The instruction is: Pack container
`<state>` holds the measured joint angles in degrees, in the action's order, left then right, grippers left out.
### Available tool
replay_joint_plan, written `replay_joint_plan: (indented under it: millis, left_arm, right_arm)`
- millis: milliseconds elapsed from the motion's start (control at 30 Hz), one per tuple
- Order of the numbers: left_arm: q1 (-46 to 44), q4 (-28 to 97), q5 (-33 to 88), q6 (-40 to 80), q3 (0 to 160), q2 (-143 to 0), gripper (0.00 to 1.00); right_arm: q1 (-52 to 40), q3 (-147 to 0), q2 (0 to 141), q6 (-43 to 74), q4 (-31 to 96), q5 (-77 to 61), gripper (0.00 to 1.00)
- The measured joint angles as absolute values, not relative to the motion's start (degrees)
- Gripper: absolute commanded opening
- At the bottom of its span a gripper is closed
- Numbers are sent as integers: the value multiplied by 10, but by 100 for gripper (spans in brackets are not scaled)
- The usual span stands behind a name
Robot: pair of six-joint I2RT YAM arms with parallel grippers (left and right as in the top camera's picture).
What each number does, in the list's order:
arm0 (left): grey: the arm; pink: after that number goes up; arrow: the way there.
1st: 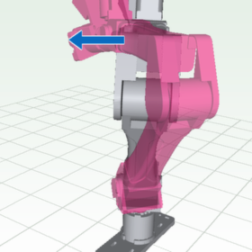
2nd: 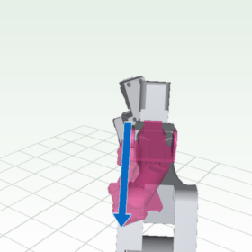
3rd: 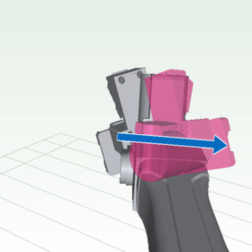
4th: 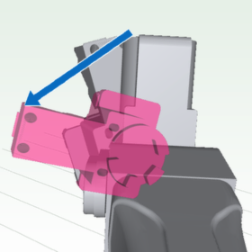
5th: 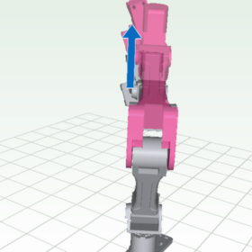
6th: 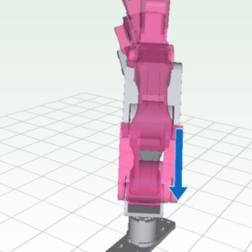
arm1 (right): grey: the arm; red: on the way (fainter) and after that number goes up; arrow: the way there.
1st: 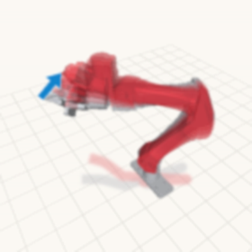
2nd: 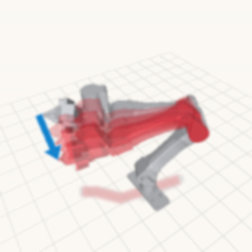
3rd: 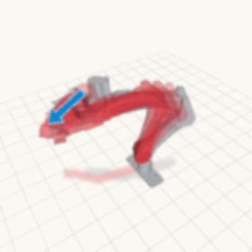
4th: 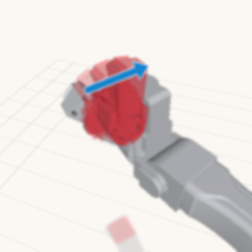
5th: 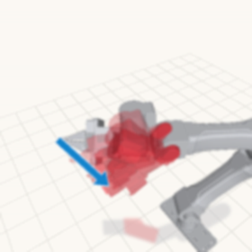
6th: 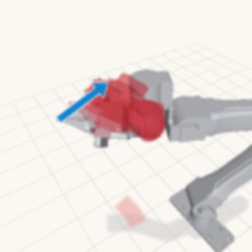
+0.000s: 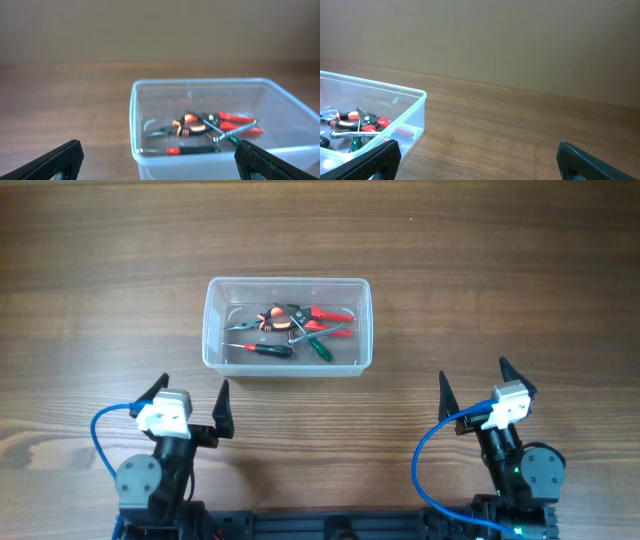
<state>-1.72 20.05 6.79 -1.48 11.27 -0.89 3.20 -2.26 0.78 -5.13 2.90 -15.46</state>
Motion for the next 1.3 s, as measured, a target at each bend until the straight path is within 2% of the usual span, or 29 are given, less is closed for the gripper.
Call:
replay_joint_plan:
  millis: [300,1300]
  left_arm:
    - [-28,179,69,-15,59,-8,100]
    - [-28,177,69,-15,59,-8,100]
  right_arm:
    - [32,-23,8,-51,29,-155,100]
    - [32,-23,8,-51,29,-154,100]
